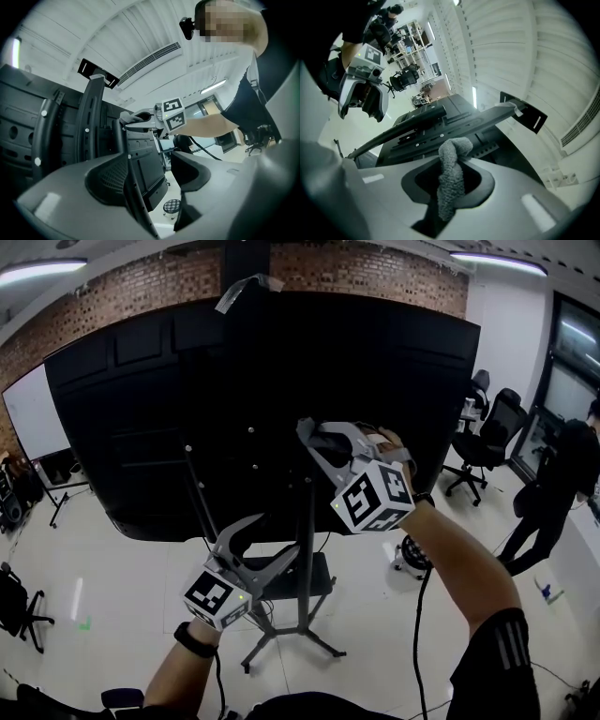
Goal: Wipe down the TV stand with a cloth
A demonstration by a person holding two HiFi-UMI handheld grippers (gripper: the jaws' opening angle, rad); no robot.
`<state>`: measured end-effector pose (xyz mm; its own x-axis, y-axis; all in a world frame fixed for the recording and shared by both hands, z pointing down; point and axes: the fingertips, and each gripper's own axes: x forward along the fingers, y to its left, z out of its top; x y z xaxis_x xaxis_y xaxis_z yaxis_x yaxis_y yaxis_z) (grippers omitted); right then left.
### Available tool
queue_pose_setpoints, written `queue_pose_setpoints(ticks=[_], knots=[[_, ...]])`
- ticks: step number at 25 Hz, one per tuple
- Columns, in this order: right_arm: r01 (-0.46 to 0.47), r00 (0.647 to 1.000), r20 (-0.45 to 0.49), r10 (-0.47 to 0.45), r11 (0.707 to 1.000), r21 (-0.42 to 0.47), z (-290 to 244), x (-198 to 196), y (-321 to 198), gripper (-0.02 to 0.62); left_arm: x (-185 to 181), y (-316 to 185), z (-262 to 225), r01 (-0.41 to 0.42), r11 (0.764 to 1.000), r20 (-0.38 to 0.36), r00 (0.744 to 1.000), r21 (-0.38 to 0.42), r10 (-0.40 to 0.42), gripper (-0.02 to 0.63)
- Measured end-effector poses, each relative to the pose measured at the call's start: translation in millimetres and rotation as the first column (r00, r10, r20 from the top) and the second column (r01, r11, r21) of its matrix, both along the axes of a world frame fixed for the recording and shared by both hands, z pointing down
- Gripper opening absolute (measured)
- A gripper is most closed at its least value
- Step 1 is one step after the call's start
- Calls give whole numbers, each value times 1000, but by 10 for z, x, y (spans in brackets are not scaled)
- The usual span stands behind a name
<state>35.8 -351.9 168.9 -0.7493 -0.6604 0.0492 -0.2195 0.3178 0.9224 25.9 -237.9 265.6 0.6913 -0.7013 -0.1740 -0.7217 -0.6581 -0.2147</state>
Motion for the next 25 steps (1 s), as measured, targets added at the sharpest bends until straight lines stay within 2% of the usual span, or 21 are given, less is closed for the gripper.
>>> queue_pose_setpoints(ticks=[3,9,16,21,25], knots=[[12,1000,16,-12,1000,-25,131,71,-35,61,32,-45,64,4,1000,-6,1000,-19,-5,308],[41,999,-32,-41,999,-2,485,9,24,61,79,-148,214,0,999,-12,1000,-47,0,308],[69,996,-52,-75,992,-104,941,-76,93,60,121,-129,386,-4,997,-13,1000,-77,3,308],[68,998,-14,-68,997,-37,972,-67,114,61,81,-144,563,2,994,-18,1000,-109,-4,308],[58,995,-84,-52,996,75,1106,-74,184,61,83,-161,697,3,990,-20,1000,-138,-6,307]])
